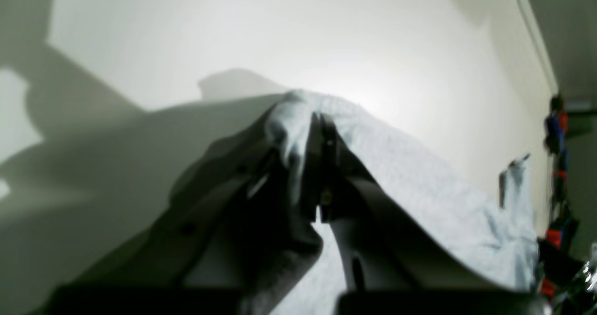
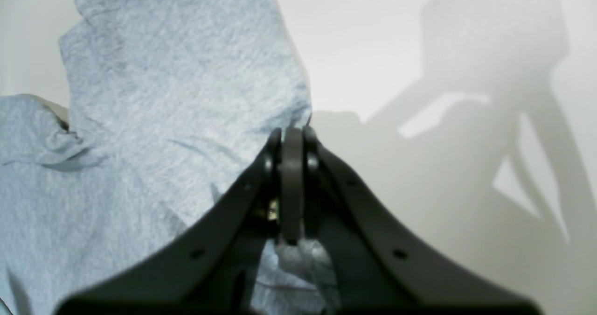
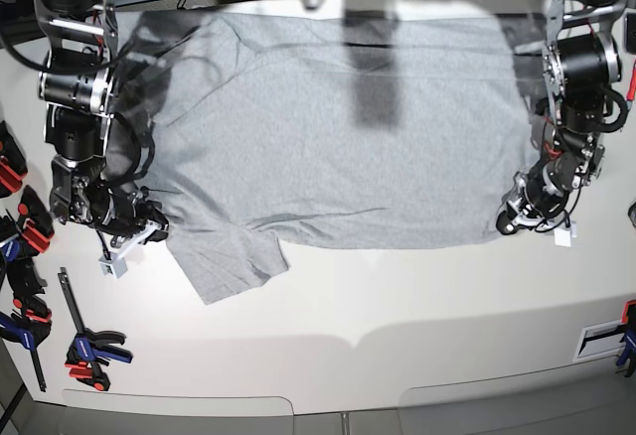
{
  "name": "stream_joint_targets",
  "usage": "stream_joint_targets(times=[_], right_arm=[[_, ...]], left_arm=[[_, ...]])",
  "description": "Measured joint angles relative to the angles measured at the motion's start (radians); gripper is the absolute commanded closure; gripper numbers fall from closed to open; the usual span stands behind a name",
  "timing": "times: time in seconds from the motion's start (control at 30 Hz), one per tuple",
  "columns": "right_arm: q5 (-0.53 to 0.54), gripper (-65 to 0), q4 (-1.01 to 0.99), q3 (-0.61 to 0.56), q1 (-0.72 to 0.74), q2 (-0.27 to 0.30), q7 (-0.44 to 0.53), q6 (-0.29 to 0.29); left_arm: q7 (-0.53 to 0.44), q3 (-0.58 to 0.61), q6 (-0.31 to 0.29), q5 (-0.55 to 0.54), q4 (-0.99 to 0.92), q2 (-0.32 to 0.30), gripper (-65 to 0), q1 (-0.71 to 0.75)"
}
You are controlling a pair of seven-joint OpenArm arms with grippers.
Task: Fold the T-shirt properly
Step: 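Lift the hem with both grippers and fold it toward the shoulders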
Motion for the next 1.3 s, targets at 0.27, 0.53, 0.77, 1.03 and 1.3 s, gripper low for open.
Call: stream_joint_targets(times=[0.27, 0.53, 0.77, 1.03, 1.3], right_arm=[[0.157, 0.0, 0.099, 0.001, -0.023, 0.014, -0.183, 0.069], [0.489, 0.0, 0.374, 0.211, -0.13, 0.06, -0.531, 0.075], [0.726, 0.0, 0.802, 0.518, -0.388, 0.043, -0.779, 0.077], [0.744, 0.0, 1.099, 0.666, -0.715, 0.006, -0.788, 0.077], [0.748, 0.0, 1.166, 0.78, -0.855, -0.044, -0.786, 0.077]], left_arm=[[0.233, 0.001, -0.137, -0.206, 0.111, -0.078, 0.0, 0.005], [0.509, 0.005, -0.137, -0.45, 0.142, -0.155, 0.0, 0.017], [0.599, 0.005, -0.138, -0.589, 0.146, -0.2, 0.0, 0.087], [0.743, 0.005, -0.142, -0.628, 0.19, -0.245, 0.0, 0.186], [0.776, 0.005, -0.141, -0.63, 0.23, -0.293, 0.0, 0.31]])
